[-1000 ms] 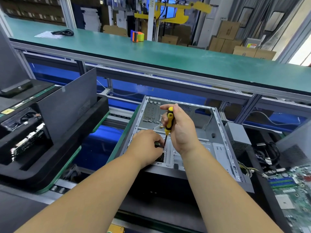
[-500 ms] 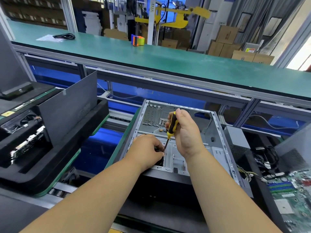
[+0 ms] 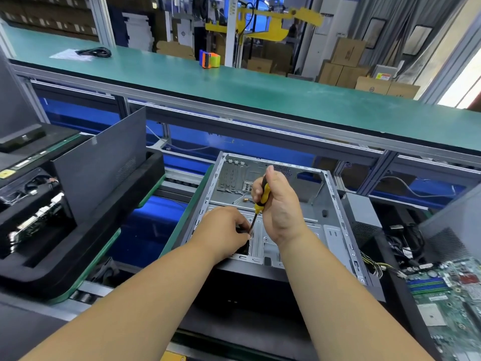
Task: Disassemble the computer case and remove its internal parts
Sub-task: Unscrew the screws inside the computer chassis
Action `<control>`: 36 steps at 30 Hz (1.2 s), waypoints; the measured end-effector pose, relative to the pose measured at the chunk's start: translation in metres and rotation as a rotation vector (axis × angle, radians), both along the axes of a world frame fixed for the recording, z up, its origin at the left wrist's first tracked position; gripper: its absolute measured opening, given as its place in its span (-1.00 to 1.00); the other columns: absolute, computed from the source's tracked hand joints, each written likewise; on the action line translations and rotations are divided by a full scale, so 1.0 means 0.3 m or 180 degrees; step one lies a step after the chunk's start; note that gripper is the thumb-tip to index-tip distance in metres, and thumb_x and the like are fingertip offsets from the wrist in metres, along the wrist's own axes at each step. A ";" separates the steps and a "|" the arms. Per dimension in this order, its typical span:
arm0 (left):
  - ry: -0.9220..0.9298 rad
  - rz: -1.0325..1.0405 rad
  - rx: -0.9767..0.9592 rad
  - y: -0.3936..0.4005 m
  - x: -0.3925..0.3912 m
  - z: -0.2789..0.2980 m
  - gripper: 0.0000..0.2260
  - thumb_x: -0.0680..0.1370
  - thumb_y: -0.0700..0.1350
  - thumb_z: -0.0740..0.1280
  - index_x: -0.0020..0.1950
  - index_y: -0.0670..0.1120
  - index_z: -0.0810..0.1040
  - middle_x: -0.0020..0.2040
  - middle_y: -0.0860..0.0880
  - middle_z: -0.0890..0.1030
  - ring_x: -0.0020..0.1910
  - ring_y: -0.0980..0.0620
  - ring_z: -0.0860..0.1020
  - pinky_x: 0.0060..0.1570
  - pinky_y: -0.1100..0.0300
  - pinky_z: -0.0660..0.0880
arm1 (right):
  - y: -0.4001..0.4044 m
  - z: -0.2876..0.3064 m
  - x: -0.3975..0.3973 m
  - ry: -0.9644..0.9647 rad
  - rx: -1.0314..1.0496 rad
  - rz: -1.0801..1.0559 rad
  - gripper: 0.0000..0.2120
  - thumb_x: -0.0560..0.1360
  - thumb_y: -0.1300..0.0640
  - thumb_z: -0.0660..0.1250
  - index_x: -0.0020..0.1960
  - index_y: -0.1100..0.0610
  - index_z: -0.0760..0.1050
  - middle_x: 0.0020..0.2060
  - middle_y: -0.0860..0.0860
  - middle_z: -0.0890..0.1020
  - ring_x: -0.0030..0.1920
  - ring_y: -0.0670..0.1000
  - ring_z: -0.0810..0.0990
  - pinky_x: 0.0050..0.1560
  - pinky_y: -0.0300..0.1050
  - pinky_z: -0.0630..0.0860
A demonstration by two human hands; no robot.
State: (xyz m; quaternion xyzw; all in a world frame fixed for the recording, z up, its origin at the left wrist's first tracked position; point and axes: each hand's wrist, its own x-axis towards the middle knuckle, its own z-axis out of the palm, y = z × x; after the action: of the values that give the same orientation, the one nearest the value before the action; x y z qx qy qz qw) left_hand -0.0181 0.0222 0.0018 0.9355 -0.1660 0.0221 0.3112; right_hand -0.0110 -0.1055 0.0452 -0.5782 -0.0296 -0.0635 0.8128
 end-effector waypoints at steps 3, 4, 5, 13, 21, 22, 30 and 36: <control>-0.0023 -0.0010 0.0033 0.000 0.000 -0.002 -0.91 0.44 0.00 0.46 -0.08 0.08 0.70 -0.12 0.13 0.59 -0.07 0.13 0.52 -0.01 0.18 0.52 | -0.007 0.003 -0.001 -0.0016 -0.0105 -0.0021 -0.75 0.59 -0.04 0.22 -0.16 0.09 0.33 -0.36 -0.03 0.50 -0.33 -0.02 0.42 -0.20 -0.11 0.36; -0.0046 -0.0006 0.0051 0.000 0.000 -0.004 -0.91 0.44 0.00 0.45 -0.07 0.08 0.70 -0.11 0.13 0.59 -0.06 0.13 0.52 0.00 0.18 0.52 | -0.009 0.006 -0.002 0.0016 -0.0131 -0.0004 -0.76 0.57 -0.05 0.24 -0.16 0.09 0.36 -0.34 -0.03 0.53 -0.31 -0.02 0.45 -0.18 -0.10 0.38; -0.0076 -0.0001 0.0068 -0.001 0.000 -0.006 -0.90 0.44 0.01 0.45 -0.07 0.08 0.70 -0.11 0.13 0.59 -0.05 0.12 0.52 0.00 0.18 0.52 | -0.012 0.009 -0.002 0.0062 -0.0198 -0.0008 -0.75 0.56 -0.08 0.24 -0.15 0.09 0.41 -0.31 -0.03 0.56 -0.29 -0.01 0.49 -0.15 -0.08 0.39; -0.0528 -0.0019 0.0477 -0.015 -0.006 -0.016 -0.86 0.50 0.09 0.40 -0.01 0.09 0.66 -0.02 0.13 0.57 0.07 0.05 0.47 0.15 0.07 0.43 | -0.035 0.033 -0.019 0.0167 -0.0749 -0.0294 -0.57 0.68 -0.04 0.09 -0.16 0.03 0.65 -0.30 0.00 0.54 -0.19 0.05 0.47 -0.05 0.07 0.47; -0.0788 -0.0137 0.0890 -0.032 0.004 -0.034 -0.86 0.55 0.07 0.34 0.01 0.05 0.58 0.02 0.09 0.52 0.09 0.02 0.44 0.17 0.07 0.33 | -0.074 0.031 -0.039 0.0147 -0.0995 -0.0580 -0.67 0.64 -0.09 0.15 -0.08 0.08 0.56 -0.22 0.02 0.61 -0.23 -0.06 0.53 -0.28 -0.31 0.47; -0.0768 -0.0152 0.0885 -0.032 0.006 -0.035 -0.86 0.56 0.06 0.33 0.02 0.04 0.57 0.02 0.08 0.51 0.09 0.01 0.44 0.16 0.08 0.33 | -0.080 0.033 -0.043 0.0086 -0.1154 -0.0551 -0.68 0.61 -0.13 0.18 -0.12 0.05 0.55 -0.20 0.03 0.60 -0.21 -0.06 0.52 -0.19 -0.25 0.45; -0.0081 0.0013 0.0521 -0.040 0.005 -0.008 -0.95 0.62 -0.06 0.24 -0.03 0.02 0.41 -0.07 0.08 0.50 -0.06 0.00 0.49 -0.08 0.10 0.45 | -0.146 0.082 -0.039 -0.0124 -0.1623 -0.0918 -0.67 0.63 0.03 0.08 -0.10 0.16 0.54 -0.15 0.13 0.64 -0.29 -0.07 0.52 -0.23 -0.15 0.48; 0.0332 0.0084 -0.0133 -0.127 -0.003 0.053 -0.90 0.59 -0.11 0.29 -0.10 0.07 0.47 -0.19 0.14 0.61 -0.19 0.16 0.55 -0.19 0.23 0.47 | -0.283 0.090 -0.037 0.0342 -0.0642 -0.1051 -0.60 0.65 -0.14 0.11 -0.05 0.16 0.51 -0.23 0.07 0.69 -0.47 -0.14 0.50 -0.43 -0.31 0.44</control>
State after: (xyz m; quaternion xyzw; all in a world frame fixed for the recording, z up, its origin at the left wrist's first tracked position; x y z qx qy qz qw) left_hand -0.0190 -0.0158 0.0177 0.9307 -0.1367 -0.0191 0.3387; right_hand -0.0220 -0.1904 0.0721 -0.6563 0.1028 -0.1617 0.7298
